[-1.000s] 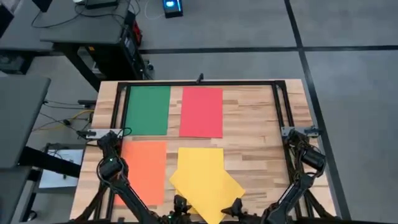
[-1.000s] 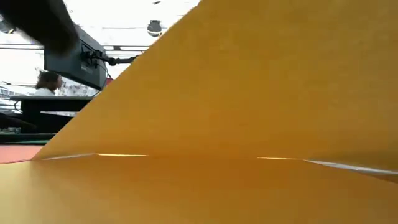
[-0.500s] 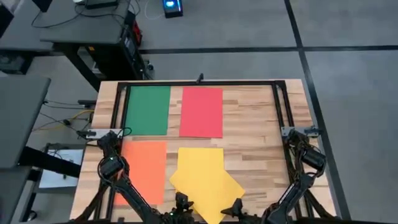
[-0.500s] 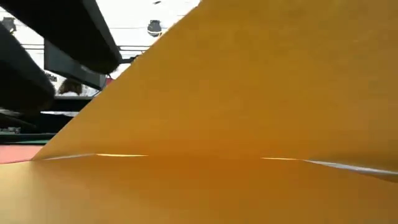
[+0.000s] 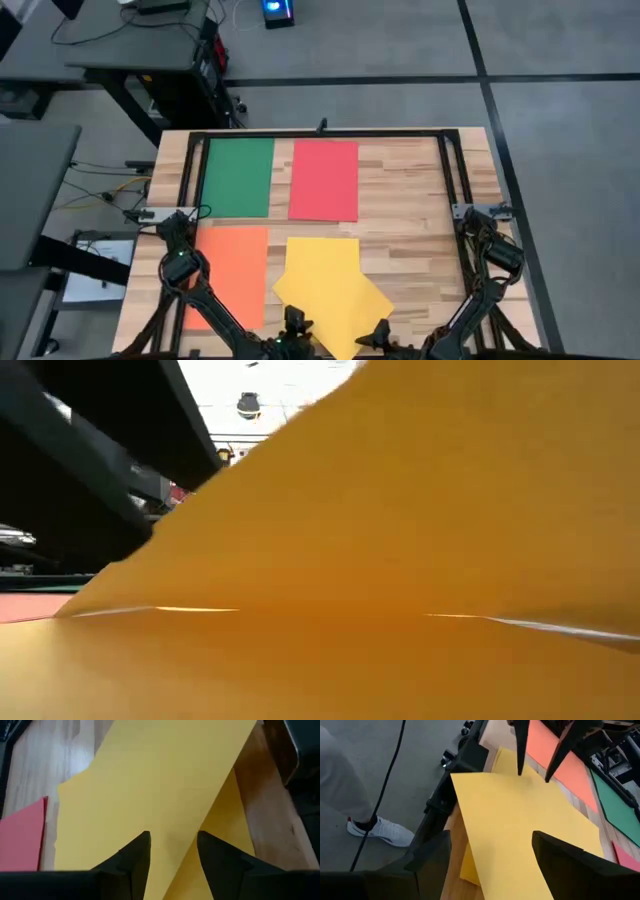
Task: Organize paper
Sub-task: Stack the yellow paper on top of the yellow paper
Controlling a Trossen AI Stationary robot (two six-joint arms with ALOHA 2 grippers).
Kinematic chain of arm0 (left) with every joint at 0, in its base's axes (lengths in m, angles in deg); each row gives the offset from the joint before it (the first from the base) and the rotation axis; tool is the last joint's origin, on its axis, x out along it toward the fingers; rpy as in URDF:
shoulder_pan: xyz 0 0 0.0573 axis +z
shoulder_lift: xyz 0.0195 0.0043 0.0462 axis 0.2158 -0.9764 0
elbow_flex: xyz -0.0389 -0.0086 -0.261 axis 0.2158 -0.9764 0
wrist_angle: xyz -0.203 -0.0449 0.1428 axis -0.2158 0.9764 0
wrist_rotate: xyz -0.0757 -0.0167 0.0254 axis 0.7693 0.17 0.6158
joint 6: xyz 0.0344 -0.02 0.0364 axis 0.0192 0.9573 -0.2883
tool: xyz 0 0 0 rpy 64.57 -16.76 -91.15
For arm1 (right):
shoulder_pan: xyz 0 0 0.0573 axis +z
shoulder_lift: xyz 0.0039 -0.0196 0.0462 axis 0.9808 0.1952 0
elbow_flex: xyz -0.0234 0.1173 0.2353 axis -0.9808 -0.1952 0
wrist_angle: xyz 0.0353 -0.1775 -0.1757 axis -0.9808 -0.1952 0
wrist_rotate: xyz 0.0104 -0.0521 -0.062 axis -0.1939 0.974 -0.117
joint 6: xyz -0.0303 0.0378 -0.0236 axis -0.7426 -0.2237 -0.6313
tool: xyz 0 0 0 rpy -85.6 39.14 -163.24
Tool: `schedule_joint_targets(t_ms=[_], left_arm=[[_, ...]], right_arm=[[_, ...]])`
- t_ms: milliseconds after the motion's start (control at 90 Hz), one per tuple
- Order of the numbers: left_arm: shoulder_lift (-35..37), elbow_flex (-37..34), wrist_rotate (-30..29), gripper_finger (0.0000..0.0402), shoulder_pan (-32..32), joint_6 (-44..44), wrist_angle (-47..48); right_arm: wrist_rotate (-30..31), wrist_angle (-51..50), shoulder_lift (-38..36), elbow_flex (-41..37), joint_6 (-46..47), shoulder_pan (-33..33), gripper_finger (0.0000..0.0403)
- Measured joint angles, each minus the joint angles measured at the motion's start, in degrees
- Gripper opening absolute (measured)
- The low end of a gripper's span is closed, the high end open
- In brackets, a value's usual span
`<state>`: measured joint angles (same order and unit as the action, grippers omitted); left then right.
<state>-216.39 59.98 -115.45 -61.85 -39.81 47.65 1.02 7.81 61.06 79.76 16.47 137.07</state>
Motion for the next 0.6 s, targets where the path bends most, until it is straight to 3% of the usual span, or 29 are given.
schedule_joint_targets(t_ms=[244, 467, 600], left_arm=[[0.0, -0.2, 2.0, 0.0146, 0.0, -3.1, -2.4], [-0.1, -6.3, 2.5, 0.0146, 0.0, -5.3, -10.5], [-0.1, -8.5, -1.9, 0.0146, 0.1, -2.7, -11.1]], right_arm=[[0.0, 0.0, 0.0, 0.0, 0.4, 0.0, 0.0266], [0.0, -0.1, 0.0, 0.0, 1.3, -0.2, 0.0266], [0.0, -0.1, 0.0, 0.0, 1.3, -0.5, 0.0266]])
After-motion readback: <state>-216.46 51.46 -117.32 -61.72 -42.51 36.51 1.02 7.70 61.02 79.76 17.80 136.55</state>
